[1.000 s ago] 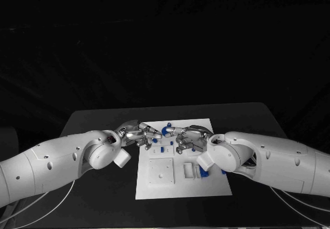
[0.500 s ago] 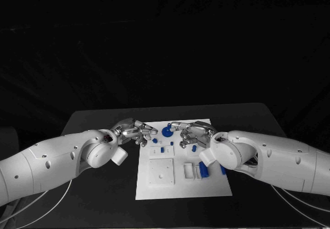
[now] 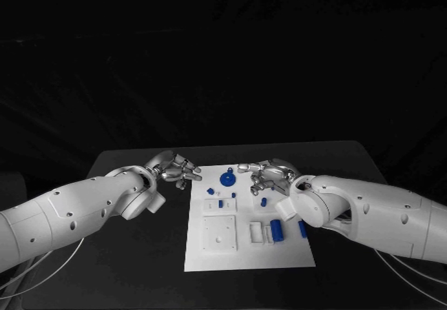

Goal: Assemble the parts on the task board

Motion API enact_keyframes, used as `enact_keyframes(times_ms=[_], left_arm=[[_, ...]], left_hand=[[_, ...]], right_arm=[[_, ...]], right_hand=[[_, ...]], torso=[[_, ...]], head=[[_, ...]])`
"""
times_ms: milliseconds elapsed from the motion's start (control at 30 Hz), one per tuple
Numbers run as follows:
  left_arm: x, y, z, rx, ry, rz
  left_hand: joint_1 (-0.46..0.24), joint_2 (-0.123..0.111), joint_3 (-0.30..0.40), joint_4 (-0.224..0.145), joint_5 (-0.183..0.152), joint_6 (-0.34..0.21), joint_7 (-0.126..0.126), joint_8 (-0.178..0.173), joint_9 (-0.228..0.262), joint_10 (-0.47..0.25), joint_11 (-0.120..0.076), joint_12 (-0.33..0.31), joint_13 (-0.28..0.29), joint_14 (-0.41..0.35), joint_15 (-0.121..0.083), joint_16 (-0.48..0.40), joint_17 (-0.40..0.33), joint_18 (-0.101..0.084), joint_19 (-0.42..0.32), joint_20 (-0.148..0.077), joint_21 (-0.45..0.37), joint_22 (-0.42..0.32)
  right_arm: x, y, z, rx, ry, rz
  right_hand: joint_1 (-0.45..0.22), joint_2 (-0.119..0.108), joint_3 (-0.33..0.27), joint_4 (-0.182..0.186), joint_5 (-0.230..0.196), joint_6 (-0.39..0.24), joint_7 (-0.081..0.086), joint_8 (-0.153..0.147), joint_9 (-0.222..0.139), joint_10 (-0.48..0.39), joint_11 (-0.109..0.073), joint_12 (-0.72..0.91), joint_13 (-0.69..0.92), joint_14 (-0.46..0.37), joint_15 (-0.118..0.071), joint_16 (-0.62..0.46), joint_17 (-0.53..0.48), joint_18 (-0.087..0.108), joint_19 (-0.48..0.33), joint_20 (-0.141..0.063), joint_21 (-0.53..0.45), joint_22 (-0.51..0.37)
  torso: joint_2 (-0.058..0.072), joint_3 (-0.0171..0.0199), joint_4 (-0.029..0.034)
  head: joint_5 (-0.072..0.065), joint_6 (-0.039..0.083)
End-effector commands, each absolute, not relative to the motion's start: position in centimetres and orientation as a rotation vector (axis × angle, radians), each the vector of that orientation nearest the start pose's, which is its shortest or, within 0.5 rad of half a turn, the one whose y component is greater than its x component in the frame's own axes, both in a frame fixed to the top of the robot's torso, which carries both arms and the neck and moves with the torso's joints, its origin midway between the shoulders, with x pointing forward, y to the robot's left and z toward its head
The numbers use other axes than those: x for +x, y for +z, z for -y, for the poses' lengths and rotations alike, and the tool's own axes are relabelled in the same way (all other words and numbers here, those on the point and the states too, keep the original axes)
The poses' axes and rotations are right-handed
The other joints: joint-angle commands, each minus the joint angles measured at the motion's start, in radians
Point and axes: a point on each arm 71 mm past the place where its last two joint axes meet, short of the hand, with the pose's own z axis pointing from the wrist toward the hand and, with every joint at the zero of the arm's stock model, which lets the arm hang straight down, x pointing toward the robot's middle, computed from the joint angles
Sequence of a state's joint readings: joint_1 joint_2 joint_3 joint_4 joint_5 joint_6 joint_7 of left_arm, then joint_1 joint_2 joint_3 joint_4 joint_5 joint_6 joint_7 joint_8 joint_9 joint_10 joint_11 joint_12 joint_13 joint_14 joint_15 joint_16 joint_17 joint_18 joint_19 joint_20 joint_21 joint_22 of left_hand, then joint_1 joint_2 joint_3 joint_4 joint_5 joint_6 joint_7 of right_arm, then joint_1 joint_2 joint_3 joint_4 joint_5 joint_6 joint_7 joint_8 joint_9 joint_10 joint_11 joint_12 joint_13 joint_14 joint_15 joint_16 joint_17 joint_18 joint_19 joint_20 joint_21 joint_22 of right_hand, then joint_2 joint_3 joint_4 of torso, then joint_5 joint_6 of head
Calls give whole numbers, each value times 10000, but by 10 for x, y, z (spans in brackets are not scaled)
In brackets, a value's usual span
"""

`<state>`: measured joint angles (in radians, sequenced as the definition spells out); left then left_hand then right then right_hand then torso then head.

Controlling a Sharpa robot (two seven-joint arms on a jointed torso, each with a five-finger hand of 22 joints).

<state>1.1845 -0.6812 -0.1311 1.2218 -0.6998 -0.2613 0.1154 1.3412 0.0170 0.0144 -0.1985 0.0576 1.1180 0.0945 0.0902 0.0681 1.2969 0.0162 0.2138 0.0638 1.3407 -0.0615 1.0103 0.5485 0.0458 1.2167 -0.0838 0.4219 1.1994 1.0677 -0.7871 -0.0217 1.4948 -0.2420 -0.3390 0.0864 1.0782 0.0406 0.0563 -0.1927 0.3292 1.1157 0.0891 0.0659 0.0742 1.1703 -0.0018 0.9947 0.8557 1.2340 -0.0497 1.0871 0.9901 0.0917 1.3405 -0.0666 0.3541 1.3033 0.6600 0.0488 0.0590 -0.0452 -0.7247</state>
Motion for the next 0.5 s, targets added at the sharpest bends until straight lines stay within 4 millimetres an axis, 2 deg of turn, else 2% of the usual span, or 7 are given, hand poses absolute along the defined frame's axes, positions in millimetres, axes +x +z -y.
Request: enact_keyframes(times_ms=[33, 100, 267, 433, 500], left_arm=[[528, -236, -205, -1502, -7345, -17366], [531, -235, -201, -685, -6800, -17216], [535, -235, -189, 828, -5737, -17049], [533, -240, -175, 2020, -5163, -17178], [532, -244, -168, 2454, -5078, -17254]], left_hand=[[207, 7, -51, -21, -12, -19, -4, 101, 7, 167, 62, -538, -4, 62, 79, -101, -35, 225, 51, 97, -78, -62], [266, -72, -63, 49, -25, 61, -52, 150, -2, 412, 47, -944, -2, 124, 59, -166, -25, 224, 134, 83, -151, -124], [184, -194, -149, 177, -46, 140, -68, 127, 1, 277, 113, -1167, -14, 214, 88, -125, 26, 226, 315, 87, -326, -173], [201, -334, -110, 285, -55, 81, 15, -199, -11, -140, 297, -1502, -25, 253, 200, -145, 25, 319, 409, 190, -465, -177], [280, -356, -13, 272, -55, -51, -53, -276, -26, -439, 330, -1535, -37, 265, 201, -145, 23, 362, 427, 225, -514, -158]], right_arm=[[469, -248, 189, 9706, 12559, -17697], [470, -247, 189, 9490, 12513, -17655], [472, -245, 189, 8996, 12431, -17582], [473, -244, 188, 8569, 12354, -17521], [473, -243, 188, 8457, 12338, -17499]], right_hand=[[148, -5, 8, -105, 28, 25, -21, -27, -13, -97, 6, -54, -24, -100, 4, -66, -26, 117, -72, -12, 61, -2], [191, 5, 4, -188, 27, 18, -18, -29, -16, -111, 6, -67, -40, -120, 7, -90, -52, 116, -82, -10, 59, -6], [207, 33, -36, -309, 31, 0, -9, -28, -17, -145, 13, -105, -88, -146, 14, -115, -81, 114, -109, -2, 57, -9], [225, 48, -47, -371, 38, -12, -5, -33, -20, -169, 14, -130, -121, -172, 18, -138, -107, 113, -122, 1, 52, -15], [223, 52, -58, -402, 40, -15, -3, -30, -20, -181, 16, -148, -144, -181, 19, -149, -122, 113, -127, 3, 50, -19]], torso=[[2, 4, -4], [4, 2, 1], [6, 10, 0], [5, 7, -5], [9, 11, -9]], head=[[8, 28], [15, 26], [16, 11], [9, 0], [17, -3]])
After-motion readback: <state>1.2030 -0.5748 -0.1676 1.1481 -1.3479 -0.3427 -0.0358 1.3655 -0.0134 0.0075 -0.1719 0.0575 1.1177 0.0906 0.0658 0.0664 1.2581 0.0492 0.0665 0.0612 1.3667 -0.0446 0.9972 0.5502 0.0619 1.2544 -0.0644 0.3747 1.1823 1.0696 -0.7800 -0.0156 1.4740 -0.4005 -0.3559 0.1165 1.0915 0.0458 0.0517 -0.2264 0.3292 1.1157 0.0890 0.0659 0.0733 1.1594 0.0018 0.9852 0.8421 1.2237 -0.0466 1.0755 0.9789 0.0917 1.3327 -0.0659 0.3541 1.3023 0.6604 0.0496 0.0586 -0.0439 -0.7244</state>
